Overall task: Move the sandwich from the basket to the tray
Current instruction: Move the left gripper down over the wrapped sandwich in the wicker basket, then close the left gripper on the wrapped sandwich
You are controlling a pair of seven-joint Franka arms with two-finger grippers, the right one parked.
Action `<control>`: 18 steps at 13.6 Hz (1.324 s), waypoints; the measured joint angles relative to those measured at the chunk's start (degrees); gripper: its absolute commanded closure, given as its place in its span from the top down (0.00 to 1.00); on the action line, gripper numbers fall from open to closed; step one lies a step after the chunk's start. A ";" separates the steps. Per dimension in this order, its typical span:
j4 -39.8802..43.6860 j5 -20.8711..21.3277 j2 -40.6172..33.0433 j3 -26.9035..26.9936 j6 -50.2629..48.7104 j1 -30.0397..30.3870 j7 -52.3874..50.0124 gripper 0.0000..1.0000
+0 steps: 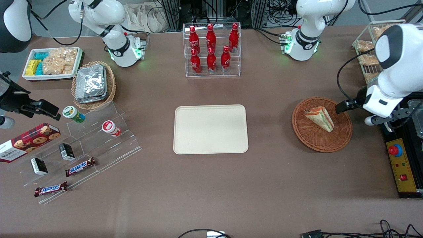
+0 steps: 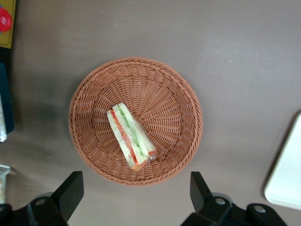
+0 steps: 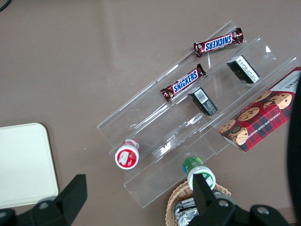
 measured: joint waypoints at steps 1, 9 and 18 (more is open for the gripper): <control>-3.35 0.00 -0.73 0.02 3.18 0.00 -1.61 1.00; -16.57 0.00 -1.76 0.12 17.79 0.03 -10.09 1.00; -25.80 0.00 0.00 0.37 30.11 0.75 -16.29 1.00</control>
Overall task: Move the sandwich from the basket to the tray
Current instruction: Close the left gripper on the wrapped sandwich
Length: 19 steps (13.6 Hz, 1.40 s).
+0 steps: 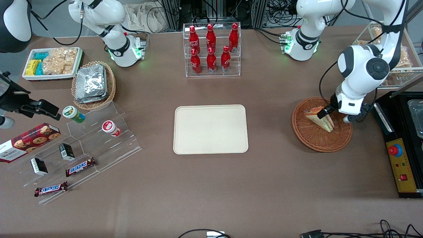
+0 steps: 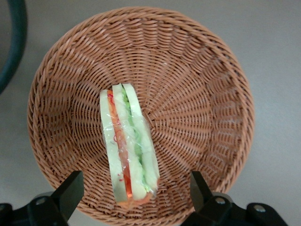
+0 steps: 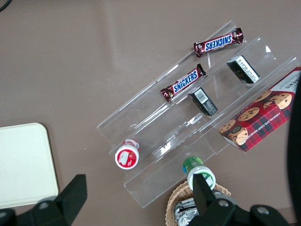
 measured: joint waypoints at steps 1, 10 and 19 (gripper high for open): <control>-0.33 0.00 0.42 0.06 0.71 0.40 -0.17 1.00; -2.62 0.00 6.22 0.02 9.93 0.77 -7.56 1.00; -4.75 0.01 7.31 0.02 12.34 0.77 -8.46 0.30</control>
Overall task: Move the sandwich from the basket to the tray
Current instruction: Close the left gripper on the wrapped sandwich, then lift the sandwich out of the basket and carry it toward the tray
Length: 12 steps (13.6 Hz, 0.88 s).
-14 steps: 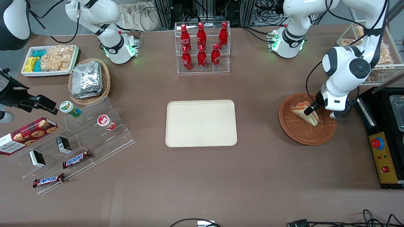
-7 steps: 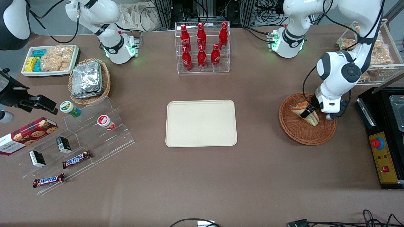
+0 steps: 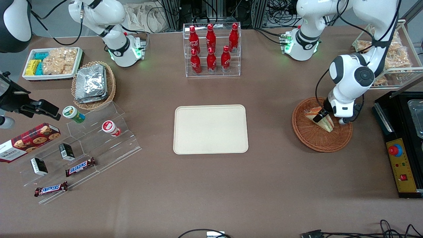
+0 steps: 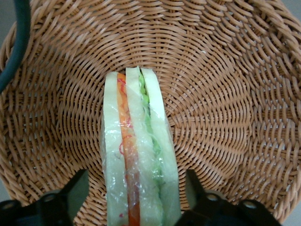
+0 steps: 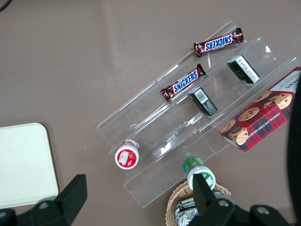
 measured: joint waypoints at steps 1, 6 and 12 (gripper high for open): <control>0.00 0.00 0.03 -0.01 0.03 -0.01 0.00 0.10; 0.71 0.02 -0.54 -0.02 -0.53 -0.01 0.03 0.00; 12.64 0.24 -8.43 -3.27 -18.96 -0.58 7.78 0.00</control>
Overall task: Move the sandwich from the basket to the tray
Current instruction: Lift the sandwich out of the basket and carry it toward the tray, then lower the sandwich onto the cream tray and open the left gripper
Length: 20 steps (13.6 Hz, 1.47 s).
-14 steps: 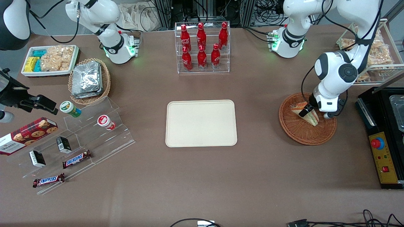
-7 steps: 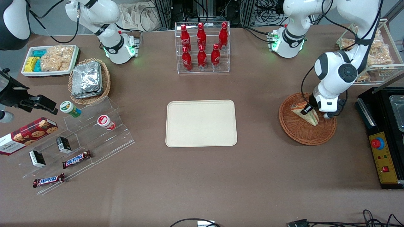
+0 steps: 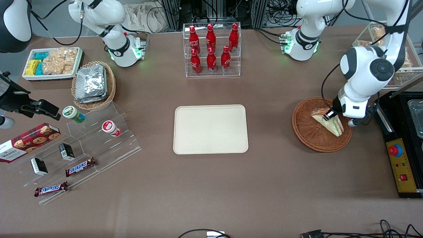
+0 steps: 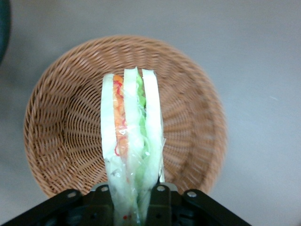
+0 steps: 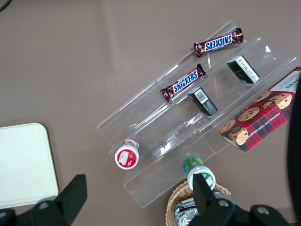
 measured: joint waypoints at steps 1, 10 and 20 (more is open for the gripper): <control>2.33 0.00 -0.95 -1.82 -2.76 -0.13 1.33 0.00; 13.87 4.47 0.07 -21.99 -11.40 -0.91 3.08 0.00; 22.38 13.69 17.46 -33.03 -11.33 -6.96 -1.99 0.00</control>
